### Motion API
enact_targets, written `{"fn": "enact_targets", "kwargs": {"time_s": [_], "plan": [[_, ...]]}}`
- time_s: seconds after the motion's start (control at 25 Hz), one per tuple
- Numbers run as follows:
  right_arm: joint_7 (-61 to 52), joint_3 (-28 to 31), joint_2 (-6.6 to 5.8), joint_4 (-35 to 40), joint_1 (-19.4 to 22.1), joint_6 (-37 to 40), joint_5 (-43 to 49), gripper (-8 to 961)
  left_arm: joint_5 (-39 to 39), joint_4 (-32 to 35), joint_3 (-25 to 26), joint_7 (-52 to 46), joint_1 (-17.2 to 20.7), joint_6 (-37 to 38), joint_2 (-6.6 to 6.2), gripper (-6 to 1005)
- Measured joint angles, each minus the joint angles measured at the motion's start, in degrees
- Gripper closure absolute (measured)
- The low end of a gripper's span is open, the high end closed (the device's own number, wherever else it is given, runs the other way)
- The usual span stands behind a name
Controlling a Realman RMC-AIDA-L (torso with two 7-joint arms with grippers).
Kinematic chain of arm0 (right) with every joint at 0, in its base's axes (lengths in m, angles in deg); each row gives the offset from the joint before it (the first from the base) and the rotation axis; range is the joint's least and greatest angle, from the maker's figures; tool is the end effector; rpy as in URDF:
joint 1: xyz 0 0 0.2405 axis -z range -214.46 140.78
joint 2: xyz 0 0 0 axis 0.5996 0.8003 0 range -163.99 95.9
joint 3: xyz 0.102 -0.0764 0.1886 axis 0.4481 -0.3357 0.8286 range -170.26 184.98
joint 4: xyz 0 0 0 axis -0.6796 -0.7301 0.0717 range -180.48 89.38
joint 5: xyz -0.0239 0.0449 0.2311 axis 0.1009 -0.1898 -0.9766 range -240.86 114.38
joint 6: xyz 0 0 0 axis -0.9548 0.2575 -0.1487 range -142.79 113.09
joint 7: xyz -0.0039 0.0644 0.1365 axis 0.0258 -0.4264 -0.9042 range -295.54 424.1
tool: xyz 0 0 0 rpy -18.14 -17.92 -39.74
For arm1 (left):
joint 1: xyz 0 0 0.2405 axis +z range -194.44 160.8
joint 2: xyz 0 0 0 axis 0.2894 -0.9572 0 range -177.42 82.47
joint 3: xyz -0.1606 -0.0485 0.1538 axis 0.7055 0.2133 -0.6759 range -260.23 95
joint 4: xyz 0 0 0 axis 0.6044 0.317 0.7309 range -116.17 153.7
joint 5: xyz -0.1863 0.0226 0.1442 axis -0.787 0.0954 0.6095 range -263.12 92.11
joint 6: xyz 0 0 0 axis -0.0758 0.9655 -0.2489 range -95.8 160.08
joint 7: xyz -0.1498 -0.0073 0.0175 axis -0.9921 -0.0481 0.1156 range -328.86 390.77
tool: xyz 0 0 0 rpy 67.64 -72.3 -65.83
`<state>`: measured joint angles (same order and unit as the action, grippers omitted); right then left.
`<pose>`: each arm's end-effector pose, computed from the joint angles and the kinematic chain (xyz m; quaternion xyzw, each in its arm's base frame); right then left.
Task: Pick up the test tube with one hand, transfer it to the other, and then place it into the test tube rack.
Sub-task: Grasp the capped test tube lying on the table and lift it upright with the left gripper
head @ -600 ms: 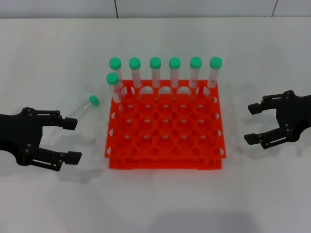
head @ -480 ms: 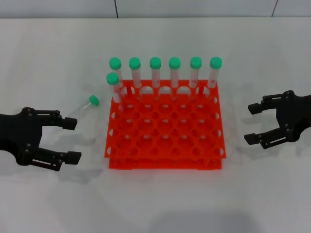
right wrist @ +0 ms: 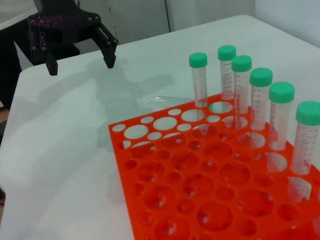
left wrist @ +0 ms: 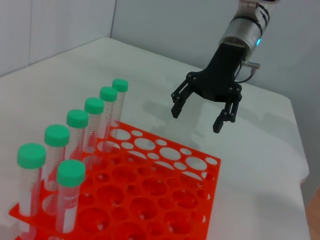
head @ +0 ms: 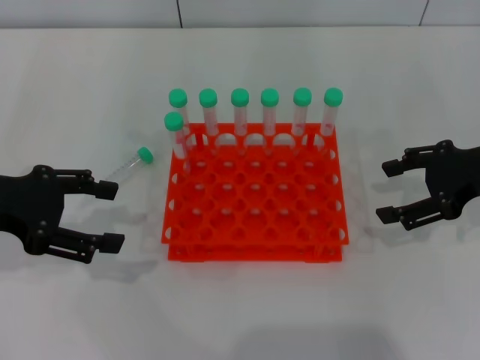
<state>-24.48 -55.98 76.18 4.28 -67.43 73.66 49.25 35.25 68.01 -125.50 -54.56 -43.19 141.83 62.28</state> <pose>0.2288 0.3601 0.0377 -0.9863 0.1252 0.0774 0.0746 -0.2682 0.3037 0.0900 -0.9734 -0.1799 -0.1394 0.0251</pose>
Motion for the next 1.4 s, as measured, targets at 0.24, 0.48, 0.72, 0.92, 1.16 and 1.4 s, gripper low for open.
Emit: {"fn": "enact_targets", "kwargs": {"time_s": [0.24, 0.48, 0.72, 0.92, 1.16, 1.4], "plan": [[0.08, 0.06, -0.01, 0.0, 0.0, -0.04, -0.02, 96, 0.0, -0.09, 0.0, 0.0, 0.0, 0.0, 0.01, 104], [0.96, 0.06, 0.56, 0.0, 0.01, -0.2, -0.2, 96, 0.0, 0.0, 0.0, -0.56, -0.03, 0.01, 0.19, 105], [1.41, 0.05, 0.7, 0.0, 0.16, -1.15, -0.49, 96, 0.18, 2.09, 0.0, -7.24, -1.02, 0.37, -0.37, 105], [1.97, 0.05, 1.15, 0.0, 0.25, -1.75, -0.57, 96, 3.64, 6.39, 0.0, -15.86, -2.38, 0.75, -0.53, 105], [2.2, 0.05, 1.42, 0.0, 0.16, -2.23, -0.62, 96, 12.32, 8.14, 0.0, -25.46, -7.05, 1.38, -1.05, 104], [2.2, 0.05, 1.52, 0.47, 0.04, -2.23, -0.62, 96, 22.44, 8.55, 0.0, -31.01, -12.33, 1.36, -1.12, 104]]}}
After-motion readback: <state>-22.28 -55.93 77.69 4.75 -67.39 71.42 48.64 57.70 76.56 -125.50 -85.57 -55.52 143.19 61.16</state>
